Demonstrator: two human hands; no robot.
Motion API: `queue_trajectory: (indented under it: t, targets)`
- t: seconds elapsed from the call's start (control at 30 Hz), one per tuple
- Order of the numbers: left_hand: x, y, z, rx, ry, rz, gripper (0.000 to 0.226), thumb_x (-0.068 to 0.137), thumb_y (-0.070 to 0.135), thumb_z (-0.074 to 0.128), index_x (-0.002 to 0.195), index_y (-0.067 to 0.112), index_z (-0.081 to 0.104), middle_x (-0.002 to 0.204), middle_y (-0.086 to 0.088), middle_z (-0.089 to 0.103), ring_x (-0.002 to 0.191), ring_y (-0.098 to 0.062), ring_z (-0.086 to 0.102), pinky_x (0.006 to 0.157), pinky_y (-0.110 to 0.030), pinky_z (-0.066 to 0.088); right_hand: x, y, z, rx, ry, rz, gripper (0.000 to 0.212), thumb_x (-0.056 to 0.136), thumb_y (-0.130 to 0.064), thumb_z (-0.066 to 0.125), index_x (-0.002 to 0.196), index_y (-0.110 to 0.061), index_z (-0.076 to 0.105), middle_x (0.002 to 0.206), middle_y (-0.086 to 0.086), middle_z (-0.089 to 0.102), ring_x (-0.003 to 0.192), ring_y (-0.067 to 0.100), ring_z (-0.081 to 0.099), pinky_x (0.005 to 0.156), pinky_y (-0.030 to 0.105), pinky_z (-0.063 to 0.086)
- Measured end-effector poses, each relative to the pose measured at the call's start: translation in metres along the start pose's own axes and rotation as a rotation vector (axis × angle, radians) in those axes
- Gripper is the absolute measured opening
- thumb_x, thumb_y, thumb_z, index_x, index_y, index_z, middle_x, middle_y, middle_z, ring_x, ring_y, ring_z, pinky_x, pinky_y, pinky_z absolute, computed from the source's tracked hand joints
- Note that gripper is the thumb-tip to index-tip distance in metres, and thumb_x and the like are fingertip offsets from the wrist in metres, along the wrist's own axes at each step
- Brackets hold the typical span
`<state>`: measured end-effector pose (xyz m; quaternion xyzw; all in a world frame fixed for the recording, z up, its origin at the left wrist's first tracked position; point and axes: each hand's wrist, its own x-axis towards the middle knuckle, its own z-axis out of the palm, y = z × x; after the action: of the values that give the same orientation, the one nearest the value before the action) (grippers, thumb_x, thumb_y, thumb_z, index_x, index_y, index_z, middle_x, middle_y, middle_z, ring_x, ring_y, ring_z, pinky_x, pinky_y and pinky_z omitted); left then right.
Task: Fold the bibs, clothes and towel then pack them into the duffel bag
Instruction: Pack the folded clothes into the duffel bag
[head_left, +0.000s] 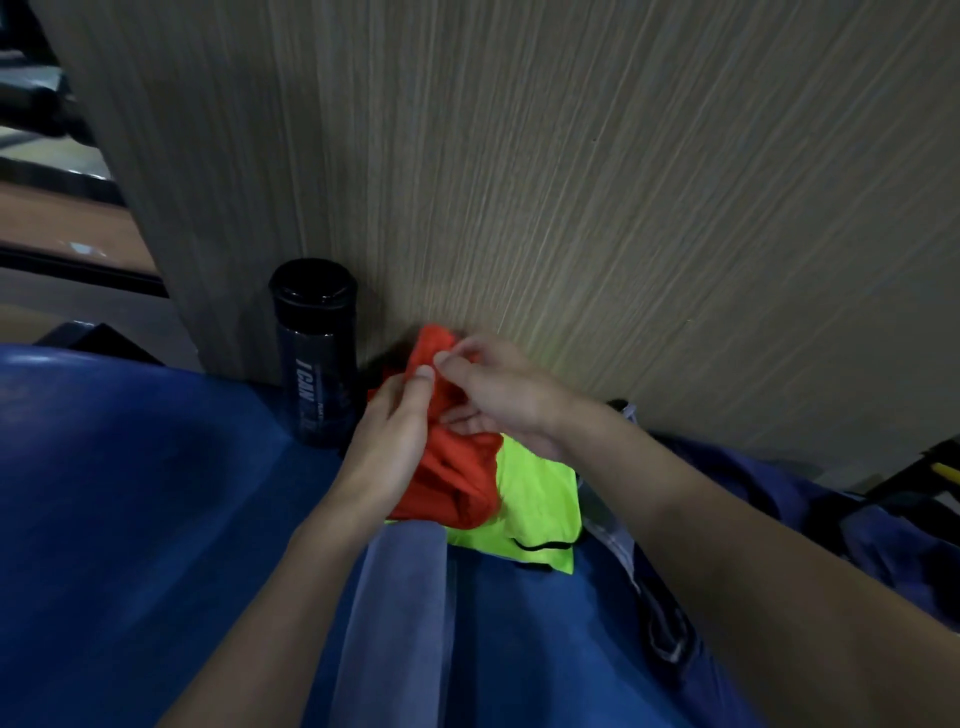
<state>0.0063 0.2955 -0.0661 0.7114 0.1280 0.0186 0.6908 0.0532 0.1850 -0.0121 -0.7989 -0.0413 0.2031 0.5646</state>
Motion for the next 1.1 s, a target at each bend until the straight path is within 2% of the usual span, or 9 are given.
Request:
queue_trajectory:
  t: [0.07,0.13,0.3,0.47,0.6,0.73,0.83,0.97,1.1]
  targets:
    - [0.001,-0.004,-0.003,0.033,-0.028,-0.004,0.023,0.093,0.044,0.061,0.114,0.033,0.060,0.108,0.002,0.071,0.095,-0.011,0.069,0.085,-0.032,0.054,0.001,0.007,0.004,0.139,-0.114,0.028,0.013,0.104,-0.019,0.040,0.106,-0.019,0.053,0.093,0.001,0.058,0.070,0.016,0.057,0.071,0.027,0.046]
    - [0.004,-0.012,-0.007,0.211,-0.025,0.014,0.044,0.080,0.040,0.073,0.117,0.039,0.051,0.118,0.002,0.065,0.105,-0.014,0.065,0.094,-0.036,0.053,0.003,0.018,0.002,0.237,-0.083,0.005,0.021,0.105,-0.013,0.038,0.116,-0.012,0.055,0.103,0.006,0.061,0.081,0.021,0.060,0.076,0.027,0.049]
    - [0.005,-0.018,-0.010,0.386,-0.050,-0.018,0.069,0.077,0.036,0.067,0.139,0.033,0.036,0.127,0.000,0.056,0.115,-0.021,0.056,0.105,-0.045,0.045,0.007,0.043,-0.012,0.022,0.350,-0.135,0.022,0.093,0.000,0.055,0.107,-0.016,0.050,0.084,-0.004,0.055,0.075,0.009,0.054,0.059,0.008,0.042]
    - [0.006,-0.021,-0.010,0.292,-0.043,0.039,0.070,0.088,0.008,0.064,0.146,0.031,0.031,0.121,0.006,0.058,0.104,-0.008,0.058,0.084,-0.018,0.045,0.006,0.065,-0.010,0.224,0.238,0.128,0.048,0.083,-0.017,0.076,0.120,-0.016,0.045,0.109,0.006,0.063,0.106,0.024,0.064,0.098,0.043,0.052]
    - [0.002,-0.017,-0.008,0.190,-0.062,0.108,0.069,0.087,-0.004,0.059,0.137,0.038,0.037,0.110,0.014,0.061,0.097,0.001,0.061,0.072,-0.005,0.044,0.008,0.061,-0.005,0.477,0.195,0.164,0.059,0.077,-0.020,0.083,0.120,0.001,0.049,0.113,0.015,0.069,0.102,0.026,0.069,0.091,0.041,0.056]
    - [-0.005,-0.010,-0.002,0.082,-0.049,0.219,0.059,0.085,-0.011,0.054,0.130,0.027,0.053,0.110,0.006,0.069,0.093,0.000,0.066,0.089,-0.020,0.053,-0.001,0.050,-0.006,0.557,0.189,0.114,0.037,0.082,-0.011,0.076,0.115,0.001,0.064,0.106,0.017,0.073,0.100,0.029,0.070,0.090,0.045,0.056]
    - [-0.006,-0.007,0.000,0.014,-0.036,0.236,0.061,0.081,0.019,0.068,0.138,0.028,0.049,0.117,0.010,0.068,0.103,-0.001,0.065,0.097,-0.028,0.051,-0.011,0.039,-0.013,0.668,0.242,0.027,0.039,0.082,-0.005,0.073,0.119,0.002,0.062,0.105,0.020,0.072,0.099,0.033,0.070,0.091,0.052,0.055]
    - [-0.014,0.006,-0.001,0.061,-0.071,0.160,0.095,0.063,0.063,0.081,0.143,0.029,0.044,0.119,0.015,0.068,0.105,0.001,0.066,0.095,-0.031,0.054,-0.034,0.030,-0.027,0.768,0.208,-0.068,0.038,0.086,-0.008,0.068,0.123,-0.001,0.060,0.113,0.020,0.070,0.106,0.033,0.068,0.094,0.050,0.053]
    - [-0.026,0.018,0.007,-0.060,-0.127,0.170,0.035,0.080,0.024,0.080,0.113,0.021,0.068,0.101,0.003,0.076,0.094,-0.012,0.073,0.088,-0.034,0.059,-0.061,0.038,-0.041,0.832,0.160,-0.101,0.049,0.082,-0.011,0.068,0.129,-0.002,0.056,0.119,0.020,0.068,0.112,0.033,0.065,0.098,0.049,0.051]
